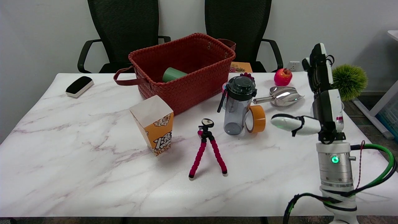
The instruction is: Pick up the flexible tripod.
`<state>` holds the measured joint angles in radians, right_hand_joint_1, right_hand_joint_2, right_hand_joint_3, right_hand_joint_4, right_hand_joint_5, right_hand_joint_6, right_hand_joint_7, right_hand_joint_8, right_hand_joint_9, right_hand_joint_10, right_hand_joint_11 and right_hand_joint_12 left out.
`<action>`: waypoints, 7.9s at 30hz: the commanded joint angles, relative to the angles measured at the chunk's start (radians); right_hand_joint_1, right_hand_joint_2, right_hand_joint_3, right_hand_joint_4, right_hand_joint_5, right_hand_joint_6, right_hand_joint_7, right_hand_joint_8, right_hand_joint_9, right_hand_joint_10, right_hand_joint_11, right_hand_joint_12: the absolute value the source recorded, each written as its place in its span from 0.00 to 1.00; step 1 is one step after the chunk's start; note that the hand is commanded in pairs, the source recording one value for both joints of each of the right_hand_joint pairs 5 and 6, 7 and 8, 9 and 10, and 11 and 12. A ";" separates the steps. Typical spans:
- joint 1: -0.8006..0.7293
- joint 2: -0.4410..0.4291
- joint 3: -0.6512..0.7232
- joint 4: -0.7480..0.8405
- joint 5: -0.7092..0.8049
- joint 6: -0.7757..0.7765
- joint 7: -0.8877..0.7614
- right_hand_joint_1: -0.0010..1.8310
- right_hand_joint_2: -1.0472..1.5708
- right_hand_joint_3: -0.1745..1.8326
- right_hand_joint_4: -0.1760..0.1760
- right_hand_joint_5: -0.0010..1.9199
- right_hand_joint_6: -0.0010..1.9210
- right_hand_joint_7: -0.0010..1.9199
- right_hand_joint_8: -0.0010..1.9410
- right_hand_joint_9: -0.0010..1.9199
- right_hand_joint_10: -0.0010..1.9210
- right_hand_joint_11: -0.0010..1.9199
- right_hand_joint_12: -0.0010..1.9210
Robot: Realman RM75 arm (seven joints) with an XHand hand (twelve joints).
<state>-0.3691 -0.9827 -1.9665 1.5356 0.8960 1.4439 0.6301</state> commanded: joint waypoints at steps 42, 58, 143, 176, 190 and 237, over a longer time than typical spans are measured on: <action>-0.026 -0.163 -0.235 0.017 -0.066 -0.215 -0.184 0.46 0.59 0.10 0.50 0.00 0.00 0.00 0.00 0.00 0.00 0.19 0.19; 0.015 -0.170 -0.237 0.014 0.008 -0.350 -0.176 0.49 0.58 0.18 0.50 0.00 0.00 0.00 0.00 0.00 0.00 0.17 0.17; 0.185 -0.203 -0.245 -0.122 0.096 -0.583 -0.101 0.52 0.44 0.23 0.50 0.00 0.00 0.03 0.03 0.00 0.00 0.07 0.07; 0.206 -0.208 -0.231 -0.146 0.139 -0.669 -0.108 0.59 0.39 0.31 0.50 0.00 0.00 0.03 0.03 0.00 0.00 0.10 0.10; 0.223 -0.234 -0.238 -0.157 0.131 -0.673 -0.111 0.57 0.38 0.33 0.50 0.00 0.00 0.02 0.02 0.00 0.00 0.11 0.11; 0.245 -0.268 -0.209 -0.188 0.128 -0.722 -0.106 0.60 0.52 0.18 0.50 0.11 0.11 0.45 0.44 0.10 0.10 0.73 0.73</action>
<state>-0.1254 -1.2466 -2.1834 1.3536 1.0224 0.7249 0.5251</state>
